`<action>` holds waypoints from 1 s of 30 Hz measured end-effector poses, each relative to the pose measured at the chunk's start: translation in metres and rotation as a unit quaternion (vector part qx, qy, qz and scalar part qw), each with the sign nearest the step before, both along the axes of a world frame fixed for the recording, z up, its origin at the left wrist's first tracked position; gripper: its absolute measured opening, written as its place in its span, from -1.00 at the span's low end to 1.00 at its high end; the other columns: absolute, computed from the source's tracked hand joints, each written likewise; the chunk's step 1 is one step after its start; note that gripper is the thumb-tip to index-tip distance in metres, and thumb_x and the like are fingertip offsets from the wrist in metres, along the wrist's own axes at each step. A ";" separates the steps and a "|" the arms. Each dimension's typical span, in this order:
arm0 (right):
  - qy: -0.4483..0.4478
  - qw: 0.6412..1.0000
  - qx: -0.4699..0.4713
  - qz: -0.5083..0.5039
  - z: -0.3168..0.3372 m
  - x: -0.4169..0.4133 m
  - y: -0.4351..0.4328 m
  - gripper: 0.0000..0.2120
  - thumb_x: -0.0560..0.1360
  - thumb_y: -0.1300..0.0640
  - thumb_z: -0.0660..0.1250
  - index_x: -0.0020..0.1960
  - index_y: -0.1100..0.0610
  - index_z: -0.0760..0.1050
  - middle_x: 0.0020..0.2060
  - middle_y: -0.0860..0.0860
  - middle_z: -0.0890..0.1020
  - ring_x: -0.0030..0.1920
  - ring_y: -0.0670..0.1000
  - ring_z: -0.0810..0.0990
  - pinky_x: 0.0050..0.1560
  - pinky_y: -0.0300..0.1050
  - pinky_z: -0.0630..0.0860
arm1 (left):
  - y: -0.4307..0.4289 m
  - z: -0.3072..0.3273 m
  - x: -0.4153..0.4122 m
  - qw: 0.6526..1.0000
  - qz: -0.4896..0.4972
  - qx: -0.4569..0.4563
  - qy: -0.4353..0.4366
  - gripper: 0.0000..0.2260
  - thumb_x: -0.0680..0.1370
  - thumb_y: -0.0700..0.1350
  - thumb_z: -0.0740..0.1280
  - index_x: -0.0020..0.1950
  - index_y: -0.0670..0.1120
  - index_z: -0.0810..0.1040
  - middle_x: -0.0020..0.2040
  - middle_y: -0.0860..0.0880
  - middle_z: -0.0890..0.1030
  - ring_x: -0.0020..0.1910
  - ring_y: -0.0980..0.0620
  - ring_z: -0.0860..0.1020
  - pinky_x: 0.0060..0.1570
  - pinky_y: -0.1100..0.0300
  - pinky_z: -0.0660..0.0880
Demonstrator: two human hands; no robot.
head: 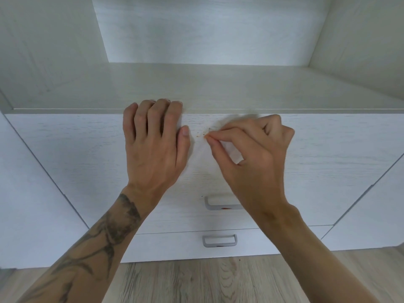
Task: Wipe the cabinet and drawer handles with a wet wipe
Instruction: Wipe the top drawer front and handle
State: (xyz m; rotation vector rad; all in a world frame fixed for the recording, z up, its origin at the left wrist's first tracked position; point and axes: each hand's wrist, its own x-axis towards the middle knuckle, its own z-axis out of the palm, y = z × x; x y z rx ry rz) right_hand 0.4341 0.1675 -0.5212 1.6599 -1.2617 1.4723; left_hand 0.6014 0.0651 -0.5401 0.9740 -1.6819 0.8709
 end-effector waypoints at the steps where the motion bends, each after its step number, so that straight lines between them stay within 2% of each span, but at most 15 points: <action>1: 0.002 1.000 -0.004 0.000 -0.001 -0.004 0.001 -0.92 0.58 0.07 0.56 -0.09 0.03 0.76 -0.08 -0.14 0.74 -0.03 0.08 0.56 0.09 -0.02 0.26 | 0.000 0.000 0.000 1.000 -0.001 0.003 0.000 -0.67 0.74 -0.05 0.14 0.41 -0.18 0.48 0.29 -0.21 0.54 0.29 -0.24 0.46 0.49 -0.17 0.24; 7: -0.002 1.000 -0.010 0.006 -0.001 0.003 -0.007 -0.91 0.57 0.10 0.57 -0.12 0.05 0.76 -0.10 -0.13 0.74 -0.03 0.07 0.56 0.09 0.00 0.28 | 0.000 -0.001 0.000 1.000 -0.005 -0.001 0.001 -0.67 0.74 -0.05 0.13 0.40 -0.18 0.48 0.29 -0.22 0.55 0.29 -0.26 0.47 0.49 -0.18 0.24; 11: 0.018 0.999 -0.019 0.029 -0.008 -0.020 0.002 -0.96 0.59 0.08 0.55 0.00 0.03 0.78 -0.02 -0.13 0.75 0.00 0.06 0.54 0.03 0.03 0.36 | -0.001 -0.002 0.001 1.000 -0.007 0.004 0.004 -0.66 0.74 -0.03 0.14 0.43 -0.17 0.46 0.31 -0.22 0.52 0.31 -0.25 0.43 0.50 -0.18 0.22; 15: 0.013 1.000 -0.010 0.011 -0.014 -0.063 0.016 -0.93 0.60 0.13 0.53 0.07 0.09 0.76 0.03 -0.08 0.74 -0.01 0.12 0.54 -0.04 0.18 0.48 | 0.000 -0.001 0.001 1.000 -0.006 0.004 0.003 -0.66 0.74 -0.03 0.14 0.43 -0.17 0.46 0.31 -0.21 0.51 0.31 -0.24 0.42 0.49 -0.17 0.23; 17: 0.000 1.000 -0.001 -0.001 -0.016 -0.072 0.021 -0.93 0.61 0.19 0.52 0.08 0.14 0.76 0.05 -0.05 0.74 0.01 0.11 0.56 0.01 0.09 0.52 | 0.000 -0.001 0.000 1.000 -0.003 0.004 0.006 -0.65 0.74 -0.03 0.13 0.43 -0.18 0.47 0.31 -0.22 0.52 0.31 -0.24 0.43 0.49 -0.19 0.24; 20: -0.065 0.998 -0.005 -0.012 -0.018 -0.071 0.025 -0.93 0.62 0.30 0.48 0.07 0.22 0.73 0.04 0.02 0.74 0.04 0.14 0.66 0.13 -0.13 0.55 | 0.001 -0.001 0.000 1.000 -0.006 0.007 0.008 -0.65 0.74 -0.03 0.13 0.42 -0.19 0.46 0.31 -0.23 0.52 0.31 -0.24 0.42 0.48 -0.20 0.25; 23: -0.128 0.991 0.022 0.009 -0.015 -0.067 0.023 -0.91 0.64 0.32 0.44 0.11 0.24 0.71 0.06 0.06 0.73 0.11 0.06 0.68 0.14 -0.09 0.61 | 0.001 -0.001 0.000 1.000 -0.008 0.012 0.006 -0.65 0.74 -0.03 0.13 0.42 -0.19 0.46 0.31 -0.23 0.51 0.31 -0.25 0.42 0.49 -0.20 0.23; 27: -0.150 0.986 0.058 0.048 -0.014 -0.063 0.022 -0.87 0.62 0.25 0.49 0.16 0.20 0.72 0.12 0.07 0.69 0.19 -0.07 0.65 0.17 -0.10 0.62 | 0.002 -0.001 0.000 1.000 -0.006 0.018 0.009 -0.65 0.74 -0.02 0.13 0.42 -0.19 0.46 0.31 -0.24 0.51 0.31 -0.25 0.42 0.49 -0.20 0.23; 30: -0.166 0.983 0.046 0.064 -0.019 -0.059 0.024 -0.86 0.60 0.27 0.51 0.15 0.19 0.72 0.08 0.09 0.70 0.18 -0.10 0.65 0.20 -0.18 0.59 | 0.003 0.000 -0.001 1.000 -0.009 0.016 0.010 -0.66 0.74 -0.03 0.14 0.42 -0.19 0.45 0.31 -0.23 0.52 0.31 -0.25 0.42 0.49 -0.20 0.23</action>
